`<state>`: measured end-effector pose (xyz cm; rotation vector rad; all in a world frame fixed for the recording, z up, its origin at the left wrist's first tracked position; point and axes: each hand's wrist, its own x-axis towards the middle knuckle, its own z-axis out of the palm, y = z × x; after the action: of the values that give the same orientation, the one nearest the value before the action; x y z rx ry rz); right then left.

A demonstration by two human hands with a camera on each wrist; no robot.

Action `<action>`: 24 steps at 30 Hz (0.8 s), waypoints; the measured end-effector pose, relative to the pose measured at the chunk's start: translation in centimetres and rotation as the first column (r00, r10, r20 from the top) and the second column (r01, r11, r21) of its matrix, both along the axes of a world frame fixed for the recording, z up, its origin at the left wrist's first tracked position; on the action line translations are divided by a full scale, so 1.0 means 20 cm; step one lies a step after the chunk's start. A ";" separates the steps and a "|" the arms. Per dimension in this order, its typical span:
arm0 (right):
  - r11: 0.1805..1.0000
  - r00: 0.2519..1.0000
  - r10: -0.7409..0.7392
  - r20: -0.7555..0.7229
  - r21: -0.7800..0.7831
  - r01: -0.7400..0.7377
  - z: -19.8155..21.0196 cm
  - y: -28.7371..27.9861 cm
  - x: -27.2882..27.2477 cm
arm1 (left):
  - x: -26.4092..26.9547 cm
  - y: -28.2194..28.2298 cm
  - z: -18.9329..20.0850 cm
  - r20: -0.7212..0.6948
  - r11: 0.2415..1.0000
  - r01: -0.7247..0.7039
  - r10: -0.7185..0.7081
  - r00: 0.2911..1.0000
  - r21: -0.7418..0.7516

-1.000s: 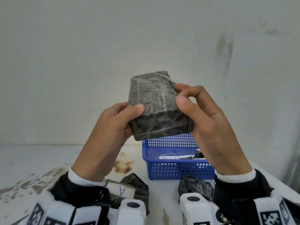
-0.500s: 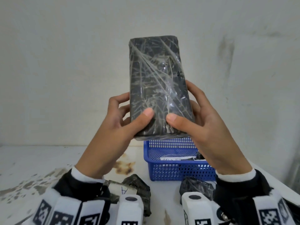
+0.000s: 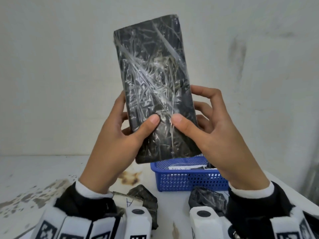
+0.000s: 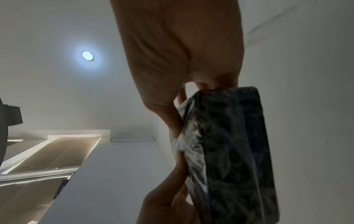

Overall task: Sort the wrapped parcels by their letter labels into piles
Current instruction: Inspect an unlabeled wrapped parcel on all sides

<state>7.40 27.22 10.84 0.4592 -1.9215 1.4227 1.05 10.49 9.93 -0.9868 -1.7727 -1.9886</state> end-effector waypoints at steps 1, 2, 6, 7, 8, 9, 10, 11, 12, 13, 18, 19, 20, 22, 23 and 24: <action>1.000 1.000 -0.007 -0.001 -0.005 0.007 0.00 -0.01 0.00 | 0.00 0.00 0.00 -0.002 1.000 -0.007 0.007 1.000 -0.006; 1.000 1.000 -0.013 0.001 -0.007 0.013 0.00 -0.01 0.00 | 0.00 -0.01 0.00 -0.003 1.000 -0.017 0.017 1.000 -0.012; 0.998 0.998 -0.061 0.026 -0.015 0.061 0.00 0.01 0.01 | -0.01 -0.01 0.00 0.007 0.998 -0.060 0.060 0.998 -0.014; 0.997 0.997 -0.076 0.033 -0.005 0.076 0.00 0.01 0.01 | -0.01 0.00 0.00 0.002 0.997 -0.077 0.077 0.997 -0.020; 0.996 0.995 -0.092 0.039 0.011 0.091 0.00 0.01 0.02 | -0.01 0.00 0.00 -0.005 0.995 -0.091 0.091 0.996 -0.026; 0.993 0.993 -0.113 0.043 0.030 0.111 0.01 0.02 0.02 | 0.00 0.01 0.00 -0.007 0.995 -0.101 0.101 0.995 -0.028; 0.990 0.989 -0.136 0.050 0.046 0.134 0.01 0.02 0.02 | 0.00 0.01 0.00 -0.007 0.994 -0.110 0.110 0.994 -0.028; 0.987 0.986 -0.156 0.061 0.057 0.152 0.01 0.02 0.02 | 0.00 0.01 0.00 -0.010 0.992 -0.123 0.123 0.992 -0.030; 0.984 0.983 -0.168 0.073 0.064 0.163 0.02 0.03 0.02 | 0.01 0.01 0.00 -0.014 0.990 -0.138 0.138 0.990 -0.034; 0.983 0.981 -0.178 0.080 0.067 0.173 0.01 0.03 0.03 | 0.01 0.01 0.00 -0.016 0.988 -0.149 0.149 0.989 -0.035; 0.954 0.957 -0.290 0.026 0.089 0.287 0.01 0.00 0.03 | 0.01 0.01 -0.01 -0.013 0.986 -0.168 0.167 0.986 -0.025; 0.953 0.955 -0.295 0.026 0.082 0.292 0.01 0.00 0.03 | 0.01 0.01 -0.01 -0.014 0.985 -0.170 0.170 0.985 -0.024; 0.955 0.956 -0.291 0.027 0.071 0.289 0.01 0.00 0.03 | 0.01 0.01 -0.01 -0.012 0.984 -0.176 0.176 0.984 -0.021; 0.955 0.957 -0.290 0.031 0.068 0.288 0.01 -0.01 0.03 | 0.01 0.02 -0.01 -0.006 0.981 -0.193 0.192 0.981 -0.015; 0.953 0.955 -0.295 0.028 0.082 0.291 0.01 -0.01 0.03 | 0.01 0.02 -0.01 -0.005 0.980 -0.201 0.201 0.980 -0.014; 0.952 0.956 -0.294 0.022 0.099 0.291 0.00 -0.02 0.02 | 0.01 0.02 -0.01 -0.008 0.978 -0.210 0.210 0.978 -0.012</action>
<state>7.81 26.77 10.89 0.1808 -1.9975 1.1590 1.29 10.82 9.75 -0.7725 -1.8066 -1.8435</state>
